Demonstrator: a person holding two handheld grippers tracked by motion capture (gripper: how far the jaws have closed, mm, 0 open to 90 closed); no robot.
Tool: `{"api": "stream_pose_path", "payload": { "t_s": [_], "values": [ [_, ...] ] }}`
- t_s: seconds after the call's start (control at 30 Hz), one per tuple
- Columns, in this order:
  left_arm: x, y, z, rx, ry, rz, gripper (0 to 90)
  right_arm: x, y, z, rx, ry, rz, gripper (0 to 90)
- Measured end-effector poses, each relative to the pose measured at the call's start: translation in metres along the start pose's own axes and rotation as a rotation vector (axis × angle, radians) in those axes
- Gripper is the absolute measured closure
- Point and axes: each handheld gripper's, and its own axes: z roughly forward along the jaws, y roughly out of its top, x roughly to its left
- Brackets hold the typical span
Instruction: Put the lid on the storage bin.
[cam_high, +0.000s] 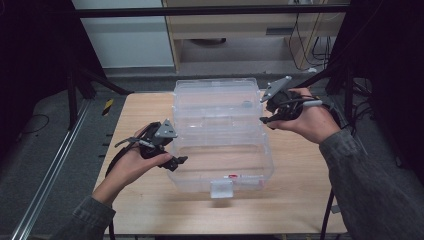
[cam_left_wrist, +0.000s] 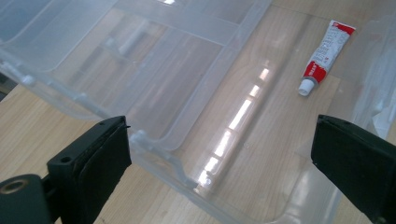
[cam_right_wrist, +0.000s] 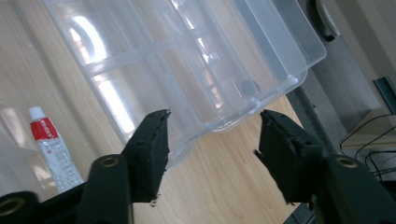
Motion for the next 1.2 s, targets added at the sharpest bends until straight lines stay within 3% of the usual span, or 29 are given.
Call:
{"api": "stream_pose_path", "payload": {
  "t_s": [0.33,0.67,0.97,1.2],
  "values": [
    [-0.009,0.004,0.010,0.044,-0.042,0.057,4.0,-0.009,0.025,0.036,0.056,0.071,-0.114,53.5],
    [-0.016,-0.005,0.015,0.077,-0.089,0.092,4.7,-0.012,0.043,0.069,0.121,0.134,-0.232,60.6],
    [-0.022,-0.009,0.015,0.090,-0.113,0.120,4.8,-0.013,0.047,0.083,0.168,0.170,-0.284,70.4],
    [-0.032,-0.011,0.017,0.102,-0.143,0.152,5.7,-0.011,0.047,0.084,0.163,0.189,-0.323,78.5]
  ]
}}
